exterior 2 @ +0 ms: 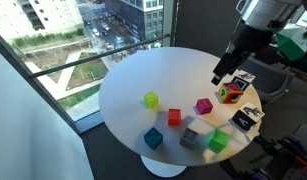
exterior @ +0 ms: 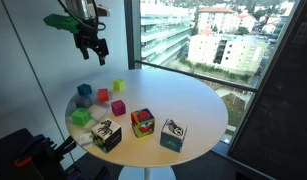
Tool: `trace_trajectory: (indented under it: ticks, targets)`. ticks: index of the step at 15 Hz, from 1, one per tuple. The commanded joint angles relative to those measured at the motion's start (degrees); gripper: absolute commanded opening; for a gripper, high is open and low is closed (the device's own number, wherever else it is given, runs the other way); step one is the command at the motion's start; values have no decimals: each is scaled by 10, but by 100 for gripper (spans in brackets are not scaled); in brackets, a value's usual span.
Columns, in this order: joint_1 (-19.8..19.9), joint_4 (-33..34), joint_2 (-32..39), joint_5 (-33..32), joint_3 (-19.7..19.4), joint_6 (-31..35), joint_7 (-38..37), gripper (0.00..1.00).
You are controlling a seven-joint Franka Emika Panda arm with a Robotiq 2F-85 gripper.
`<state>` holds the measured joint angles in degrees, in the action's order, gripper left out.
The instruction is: Pick up the pink block and put it on the orange block
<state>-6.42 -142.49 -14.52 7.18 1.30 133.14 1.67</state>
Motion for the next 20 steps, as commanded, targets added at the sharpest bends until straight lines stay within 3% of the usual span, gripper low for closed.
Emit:
trace_trajectory:
  ticks: [1,7,20]
  targets:
    - [21,52,53,-42,19,-15,-57,100]
    - [33,85,115,-105,19,-27,-112,100]
    - [32,71,177,-88,11,12,-92,100]
